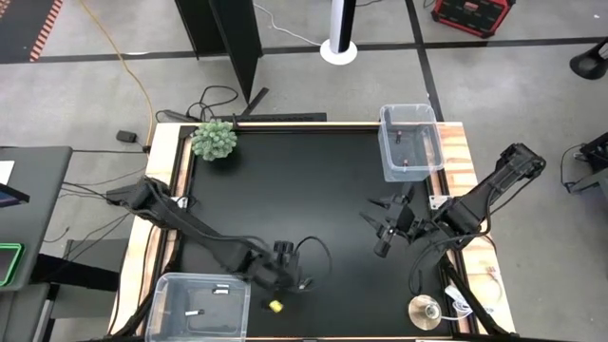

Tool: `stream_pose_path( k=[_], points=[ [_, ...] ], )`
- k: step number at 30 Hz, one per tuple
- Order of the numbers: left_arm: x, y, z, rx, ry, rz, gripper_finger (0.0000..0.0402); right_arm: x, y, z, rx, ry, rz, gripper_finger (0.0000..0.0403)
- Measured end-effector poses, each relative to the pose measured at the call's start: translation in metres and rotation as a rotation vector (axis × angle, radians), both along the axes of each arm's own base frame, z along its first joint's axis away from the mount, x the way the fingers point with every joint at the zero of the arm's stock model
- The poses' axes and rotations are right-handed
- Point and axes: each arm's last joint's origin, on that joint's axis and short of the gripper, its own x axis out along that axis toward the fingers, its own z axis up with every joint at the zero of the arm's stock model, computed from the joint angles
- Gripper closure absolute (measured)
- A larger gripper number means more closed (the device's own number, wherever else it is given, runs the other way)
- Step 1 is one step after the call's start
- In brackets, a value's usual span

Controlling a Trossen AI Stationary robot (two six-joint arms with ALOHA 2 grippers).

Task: Sort batteries
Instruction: Put the silver battery into the bottom transparent bin

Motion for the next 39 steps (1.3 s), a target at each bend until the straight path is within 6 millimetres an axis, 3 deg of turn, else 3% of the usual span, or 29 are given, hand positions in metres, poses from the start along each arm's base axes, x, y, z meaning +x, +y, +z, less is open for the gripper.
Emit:
stream_pose_path(
  k=[8,14,18,26,33,39],
  points=[
    [-0.048,-0.021,0.082,-0.078,-0.307,-0.354,0.0364,0.008,0.006,-0.008,-0.056,0.044,0.015,0.0196],
    [-0.075,-0.039,0.108,-0.160,-0.436,-0.592,0.0364,0.010,0.005,-0.007,-0.056,0.040,0.010,0.0196],
    [-0.080,-0.044,0.108,-0.142,-0.428,-0.494,0.0364,0.010,0.005,-0.007,-0.056,0.040,0.010,0.0196],
    [-0.110,-0.049,0.089,-0.107,-0.263,-0.027,0.0364,0.015,0.010,-0.012,-0.047,0.066,0.047,0.0196],
    [-0.154,-0.059,0.073,-0.190,-0.043,0.209,0.0364,0.055,0.040,-0.040,-0.150,0.149,0.225,0.0196],
    [-0.182,-0.061,0.062,-0.233,0.130,0.355,0.0364,0.096,0.058,-0.075,-0.194,0.238,0.540,0.0196]
  ],
)
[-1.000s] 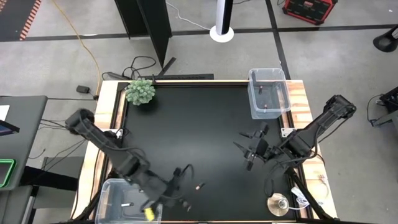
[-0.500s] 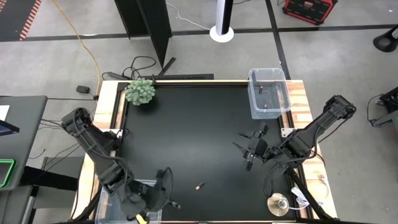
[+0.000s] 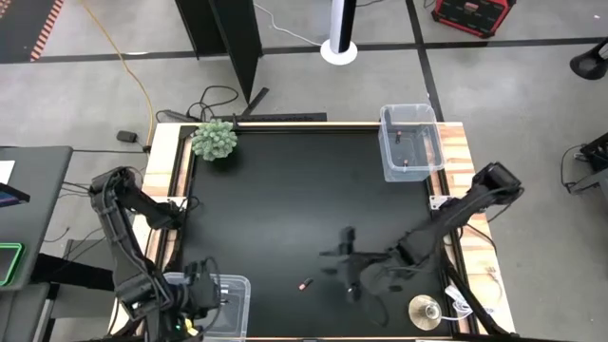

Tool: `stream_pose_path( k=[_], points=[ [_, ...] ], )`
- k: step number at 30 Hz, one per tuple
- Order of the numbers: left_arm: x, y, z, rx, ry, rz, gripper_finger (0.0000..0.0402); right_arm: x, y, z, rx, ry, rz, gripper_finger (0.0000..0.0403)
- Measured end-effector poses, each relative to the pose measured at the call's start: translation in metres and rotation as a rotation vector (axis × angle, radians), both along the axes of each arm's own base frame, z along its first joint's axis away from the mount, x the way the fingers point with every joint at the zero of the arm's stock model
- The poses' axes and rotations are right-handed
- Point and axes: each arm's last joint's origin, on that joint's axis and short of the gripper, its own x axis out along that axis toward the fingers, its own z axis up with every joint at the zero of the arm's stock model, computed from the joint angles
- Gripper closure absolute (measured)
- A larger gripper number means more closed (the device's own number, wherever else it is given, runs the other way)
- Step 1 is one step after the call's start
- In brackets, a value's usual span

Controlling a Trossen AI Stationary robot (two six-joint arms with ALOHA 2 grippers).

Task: Sort batteries
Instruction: Put the silver battery into the bottom transparent bin, then put the black battery into the top transparent bin

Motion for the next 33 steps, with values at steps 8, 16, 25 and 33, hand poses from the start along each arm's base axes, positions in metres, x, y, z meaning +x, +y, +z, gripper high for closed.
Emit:
stream_pose_path(
  k=[8,16,25,33],
  points=[
    [-0.008,0.003,-0.039,-0.053,0.244,0.054,0.0364,0.032,-0.004,-0.047,0.099,0.150,0.140,0.0196],
    [-0.012,0.008,-0.065,-0.055,0.314,0.117,0.0317,0.054,-0.005,-0.074,0.105,0.215,0.201,0.0193],
    [-0.012,0.007,-0.065,-0.086,0.335,0.142,0.0178,0.066,0.003,-0.083,0.014,0.255,0.252,0.0175],
    [-0.011,0.004,-0.059,-0.130,0.345,0.158,0.0176,0.065,-0.005,-0.087,-0.008,0.326,0.255,0.0176]
  ],
)
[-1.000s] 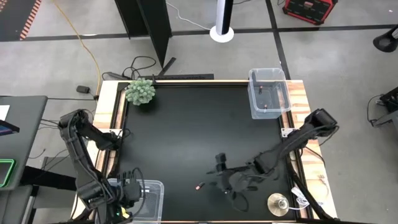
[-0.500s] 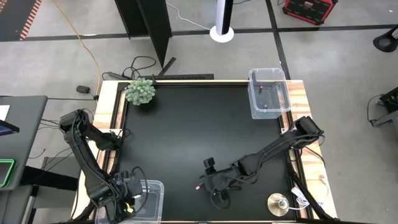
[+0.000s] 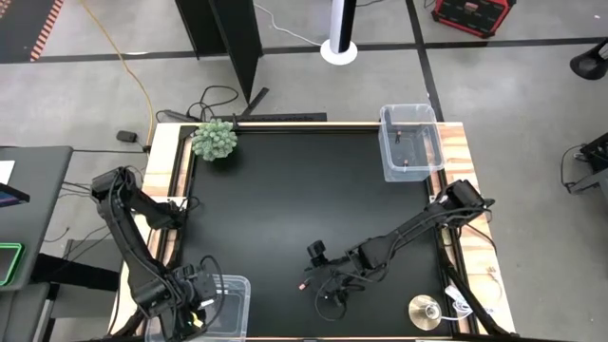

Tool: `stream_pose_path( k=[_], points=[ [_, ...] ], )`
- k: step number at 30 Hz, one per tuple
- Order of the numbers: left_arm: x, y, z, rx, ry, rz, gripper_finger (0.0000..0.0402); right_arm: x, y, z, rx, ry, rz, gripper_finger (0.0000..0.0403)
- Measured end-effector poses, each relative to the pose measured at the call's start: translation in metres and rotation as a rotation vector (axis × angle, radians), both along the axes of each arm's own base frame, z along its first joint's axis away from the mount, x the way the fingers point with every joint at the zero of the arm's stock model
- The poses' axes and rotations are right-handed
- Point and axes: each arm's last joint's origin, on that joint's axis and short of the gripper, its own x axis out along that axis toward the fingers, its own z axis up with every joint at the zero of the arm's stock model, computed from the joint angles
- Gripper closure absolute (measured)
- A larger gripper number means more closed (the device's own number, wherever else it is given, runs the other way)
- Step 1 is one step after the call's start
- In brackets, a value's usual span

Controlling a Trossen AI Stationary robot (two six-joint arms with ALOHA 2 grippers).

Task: Sort batteries
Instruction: Put the black battery into the top transparent bin

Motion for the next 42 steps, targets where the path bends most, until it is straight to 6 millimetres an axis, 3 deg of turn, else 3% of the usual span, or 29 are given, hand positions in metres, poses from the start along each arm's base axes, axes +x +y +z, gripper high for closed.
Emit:
stream_pose_path(
  k=[9,24,28,36,42],
  points=[
    [0.005,-0.009,0.019,-0.073,-0.075,-0.052,0.0176,0.005,-0.003,-0.012,0.064,0.050,0.017,0.0177],
    [0.006,-0.010,0.020,-0.079,-0.093,-0.061,0.0176,0.022,0.003,-0.049,0.074,0.111,-0.014,0.0182],
    [0.006,-0.010,0.020,-0.075,-0.092,-0.059,0.0176,0.030,0.005,-0.054,0.071,0.118,-0.019,0.0220],
    [0.007,-0.009,0.020,-0.064,-0.112,-0.048,0.0176,0.030,0.003,-0.060,0.066,0.183,-0.035,0.0372],
    [0.007,-0.010,0.020,-0.067,-0.117,-0.048,0.0176,0.029,0.005,-0.057,0.041,0.164,-0.010,0.0388]
  ],
)
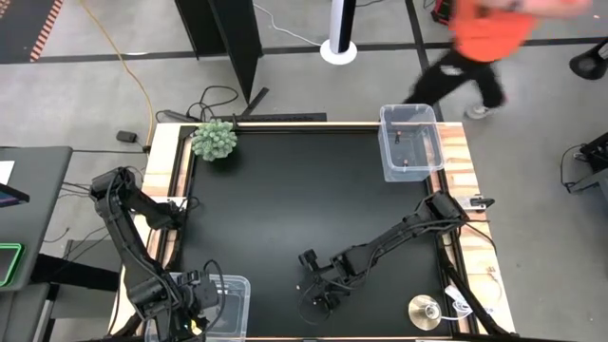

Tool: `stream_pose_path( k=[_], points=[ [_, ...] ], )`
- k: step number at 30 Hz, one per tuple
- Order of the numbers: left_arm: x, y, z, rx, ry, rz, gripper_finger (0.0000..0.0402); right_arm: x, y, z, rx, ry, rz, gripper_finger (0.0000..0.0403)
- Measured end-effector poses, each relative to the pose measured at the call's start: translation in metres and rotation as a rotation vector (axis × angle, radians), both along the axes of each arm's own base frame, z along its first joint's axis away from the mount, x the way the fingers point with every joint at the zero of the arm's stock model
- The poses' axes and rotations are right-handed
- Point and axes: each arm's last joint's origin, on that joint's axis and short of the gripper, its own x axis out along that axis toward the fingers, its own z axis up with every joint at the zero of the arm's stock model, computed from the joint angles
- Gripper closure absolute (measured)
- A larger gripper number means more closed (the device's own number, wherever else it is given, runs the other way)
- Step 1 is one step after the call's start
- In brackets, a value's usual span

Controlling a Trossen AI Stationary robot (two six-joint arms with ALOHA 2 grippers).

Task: Sort batteries
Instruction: Put the black battery into the top transparent bin

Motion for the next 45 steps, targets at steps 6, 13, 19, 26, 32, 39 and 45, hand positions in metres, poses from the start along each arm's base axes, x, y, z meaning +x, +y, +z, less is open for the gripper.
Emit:
stream_pose_path(
  k=[6,13,19,26,32,39,45],
  points=[
    [0.006,-0.006,0.004,-0.037,-0.090,-0.073,0.0176,-0.009,-0.001,0.028,-0.013,-0.025,0.046,0.0395],
    [0.015,-0.004,0.006,0.015,-0.192,-0.111,0.0176,-0.022,-0.012,0.103,0.014,-0.178,0.086,0.0398],
    [0.023,0.001,0.006,0.087,-0.254,-0.155,0.0176,-0.043,-0.039,0.164,0.035,-0.289,0.078,0.0398],
    [0.028,0.005,0.008,0.234,-0.372,-0.211,0.0176,-0.093,-0.081,0.200,0.146,-0.418,0.096,0.0398],
    [0.031,0.007,0.010,0.344,-0.470,-0.218,0.0176,-0.152,-0.120,0.215,0.188,-0.594,0.017,0.0398],
    [0.036,0.007,0.015,0.445,-0.608,-0.131,0.0176,-0.219,-0.165,0.216,0.187,-0.790,-0.395,0.0398],
    [0.039,0.009,0.018,0.532,-0.671,-0.112,0.0176,-0.250,-0.187,0.208,0.100,-0.884,-0.854,0.0398]
  ],
)
